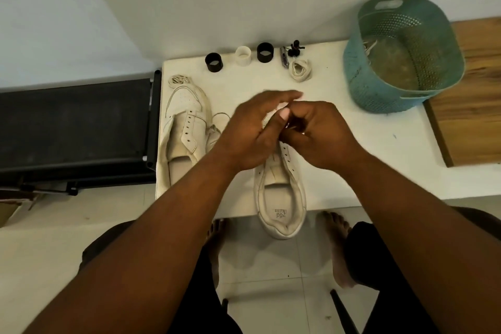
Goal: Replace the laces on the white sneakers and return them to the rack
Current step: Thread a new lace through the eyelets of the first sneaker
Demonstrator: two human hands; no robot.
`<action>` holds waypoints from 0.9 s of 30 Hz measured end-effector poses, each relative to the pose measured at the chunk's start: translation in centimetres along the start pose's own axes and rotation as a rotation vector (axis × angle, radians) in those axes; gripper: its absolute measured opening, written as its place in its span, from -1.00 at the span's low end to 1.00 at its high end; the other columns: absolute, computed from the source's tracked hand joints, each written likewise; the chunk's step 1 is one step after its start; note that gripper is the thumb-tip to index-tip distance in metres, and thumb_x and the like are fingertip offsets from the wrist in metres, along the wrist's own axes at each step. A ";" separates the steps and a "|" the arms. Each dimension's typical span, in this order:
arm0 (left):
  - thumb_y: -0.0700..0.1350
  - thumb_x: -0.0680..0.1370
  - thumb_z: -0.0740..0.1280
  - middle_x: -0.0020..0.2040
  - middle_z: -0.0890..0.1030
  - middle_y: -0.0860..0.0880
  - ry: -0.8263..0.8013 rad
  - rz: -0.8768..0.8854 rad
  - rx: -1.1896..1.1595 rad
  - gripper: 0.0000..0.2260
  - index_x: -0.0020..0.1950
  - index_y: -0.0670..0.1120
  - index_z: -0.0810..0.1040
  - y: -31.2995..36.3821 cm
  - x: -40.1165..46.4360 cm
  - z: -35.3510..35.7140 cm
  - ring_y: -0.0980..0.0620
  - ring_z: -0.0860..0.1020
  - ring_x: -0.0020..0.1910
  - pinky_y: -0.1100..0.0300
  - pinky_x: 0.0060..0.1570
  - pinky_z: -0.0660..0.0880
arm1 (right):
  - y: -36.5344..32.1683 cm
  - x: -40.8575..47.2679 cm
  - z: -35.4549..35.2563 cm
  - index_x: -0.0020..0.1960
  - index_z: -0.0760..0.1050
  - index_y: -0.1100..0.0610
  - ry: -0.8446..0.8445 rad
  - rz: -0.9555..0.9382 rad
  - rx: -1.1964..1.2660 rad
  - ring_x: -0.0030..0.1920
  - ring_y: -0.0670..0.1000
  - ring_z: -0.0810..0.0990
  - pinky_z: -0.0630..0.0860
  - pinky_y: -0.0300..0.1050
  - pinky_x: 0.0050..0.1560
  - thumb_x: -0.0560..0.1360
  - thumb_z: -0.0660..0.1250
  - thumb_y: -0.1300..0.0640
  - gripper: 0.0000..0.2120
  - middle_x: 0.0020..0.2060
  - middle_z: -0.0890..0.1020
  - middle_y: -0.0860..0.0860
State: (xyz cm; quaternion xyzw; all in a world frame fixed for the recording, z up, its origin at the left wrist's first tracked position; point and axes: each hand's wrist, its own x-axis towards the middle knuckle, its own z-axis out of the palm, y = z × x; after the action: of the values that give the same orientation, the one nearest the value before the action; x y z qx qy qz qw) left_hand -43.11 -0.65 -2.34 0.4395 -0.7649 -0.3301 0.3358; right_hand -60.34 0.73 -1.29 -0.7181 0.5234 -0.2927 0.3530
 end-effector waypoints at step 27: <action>0.05 0.55 0.45 -0.25 0.65 0.23 -0.135 -0.441 0.277 -0.89 -0.05 0.07 0.75 -1.2 -0.6 -0.3 0.21 0.60 -0.23 0.10 -0.02 0.61 | 0.2 0.5 1.3 -0.10 0.74 -0.01 -0.038 0.484 -0.339 -0.11 -0.01 0.66 0.57 -0.16 -0.08 0.44 0.44 0.04 -0.89 -0.20 0.72 -0.08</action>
State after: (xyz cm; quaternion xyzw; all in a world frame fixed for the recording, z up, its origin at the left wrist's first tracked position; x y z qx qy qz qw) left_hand -42.08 -0.67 -3.26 0.6143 -0.7093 -0.3160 0.1403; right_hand -59.29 0.49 -2.18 -0.6266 0.7141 -0.0947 0.2974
